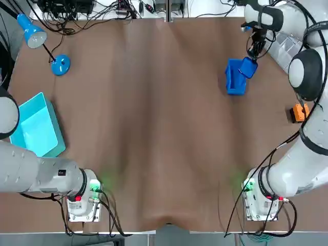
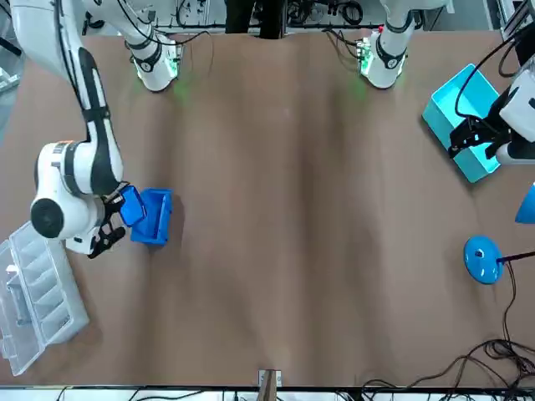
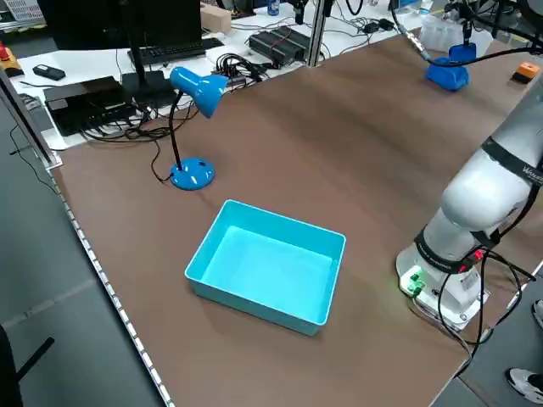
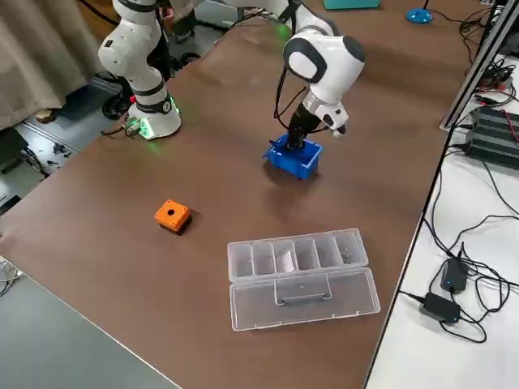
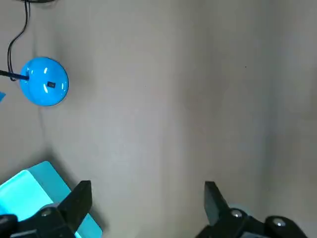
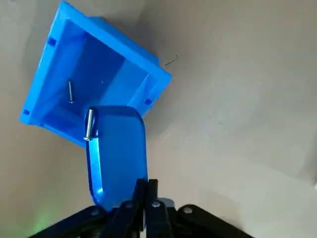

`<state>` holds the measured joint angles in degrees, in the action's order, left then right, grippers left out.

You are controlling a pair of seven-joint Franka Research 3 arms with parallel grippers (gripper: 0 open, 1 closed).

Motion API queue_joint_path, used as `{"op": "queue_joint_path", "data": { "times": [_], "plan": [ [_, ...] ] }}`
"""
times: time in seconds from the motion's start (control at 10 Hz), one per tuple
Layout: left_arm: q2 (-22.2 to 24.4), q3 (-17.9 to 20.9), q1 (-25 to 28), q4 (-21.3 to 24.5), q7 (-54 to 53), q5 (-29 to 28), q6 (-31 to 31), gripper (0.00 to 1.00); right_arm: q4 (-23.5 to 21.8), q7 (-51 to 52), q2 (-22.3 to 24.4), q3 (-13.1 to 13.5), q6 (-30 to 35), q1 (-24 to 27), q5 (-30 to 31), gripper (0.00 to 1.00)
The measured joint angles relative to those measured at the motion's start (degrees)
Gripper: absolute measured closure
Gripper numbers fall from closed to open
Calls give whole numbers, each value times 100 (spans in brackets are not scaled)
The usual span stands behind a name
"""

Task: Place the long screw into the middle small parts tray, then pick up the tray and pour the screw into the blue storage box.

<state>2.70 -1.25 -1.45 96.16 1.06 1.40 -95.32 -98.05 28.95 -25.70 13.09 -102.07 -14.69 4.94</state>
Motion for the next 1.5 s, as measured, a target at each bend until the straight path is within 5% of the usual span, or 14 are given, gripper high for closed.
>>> {"op": "queue_joint_path", "data": {
  "times": [0.6, 1.0, 1.5],
  "plan": [
    [-36, 0, -1, -113, 0, 0, 0, 0, -2, -571, 1, -2, -267, -385, 960, 96],
    [-110, 2, 0, -130, 0, 0, 0, 0, -5, -1702, 2, -1, -117, -753, 1179, 96],
    [-123, 6, 1, -146, 0, 0, 0, 0, -14, -2515, 4, -4, 207, -1180, 2160, 96]
  ]
}}
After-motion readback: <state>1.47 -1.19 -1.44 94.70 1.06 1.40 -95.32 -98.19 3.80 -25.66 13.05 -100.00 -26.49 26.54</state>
